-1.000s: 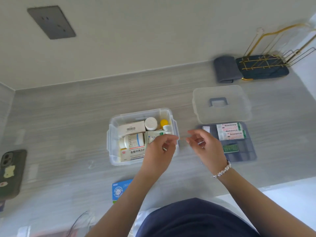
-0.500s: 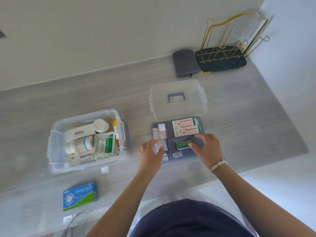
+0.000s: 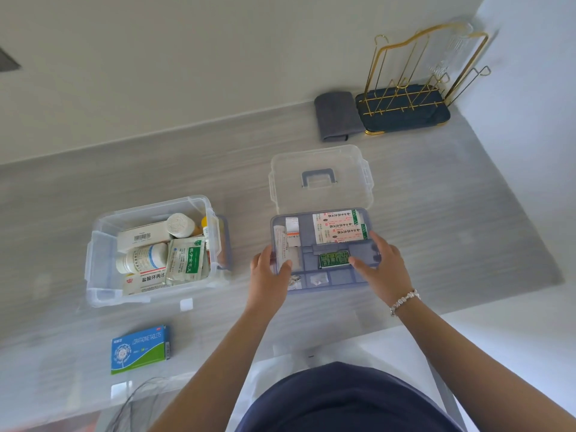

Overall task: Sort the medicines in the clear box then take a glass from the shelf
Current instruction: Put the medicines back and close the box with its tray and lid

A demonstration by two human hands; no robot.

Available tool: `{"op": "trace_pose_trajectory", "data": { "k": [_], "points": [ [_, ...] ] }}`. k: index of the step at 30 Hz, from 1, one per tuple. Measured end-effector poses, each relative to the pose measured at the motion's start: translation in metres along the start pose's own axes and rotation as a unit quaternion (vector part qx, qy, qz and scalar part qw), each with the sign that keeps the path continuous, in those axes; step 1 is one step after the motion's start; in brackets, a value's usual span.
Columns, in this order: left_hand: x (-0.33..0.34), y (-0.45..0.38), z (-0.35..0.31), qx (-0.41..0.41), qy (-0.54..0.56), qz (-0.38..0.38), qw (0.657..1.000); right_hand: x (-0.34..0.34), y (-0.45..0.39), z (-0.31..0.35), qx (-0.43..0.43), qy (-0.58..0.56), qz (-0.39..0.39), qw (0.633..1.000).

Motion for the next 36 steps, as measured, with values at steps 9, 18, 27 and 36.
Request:
{"op": "trace_pose_trajectory", "data": {
  "k": [9,18,27,36],
  "points": [
    [-0.077,0.028,-0.046,0.125,0.028,-0.080,0.989,-0.028,0.041,0.073,-0.092,-0.034,-0.102,0.990],
    [-0.195,0.037,-0.026,0.136,0.043,-0.167,0.976,0.021,0.071,0.173,-0.143,-0.043,-0.089,0.985],
    [-0.284,0.022,0.018,0.093,0.099,-0.202,0.970,0.096,0.080,0.238,-0.158,-0.017,-0.050,0.986],
    [-0.308,-0.005,0.038,0.083,0.041,-0.177,0.980,0.135,0.074,0.259,-0.147,-0.015,-0.021,0.989]
  ]
}}
Point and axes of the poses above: each hand's wrist, its own y-axis away from the middle knuckle, its own x-axis out of the palm, z = x × y, the point moved 5 cm from there along -y, towards the middle knuckle, and after that the axes turned 10 degrees about y, right-handed, at the moved point
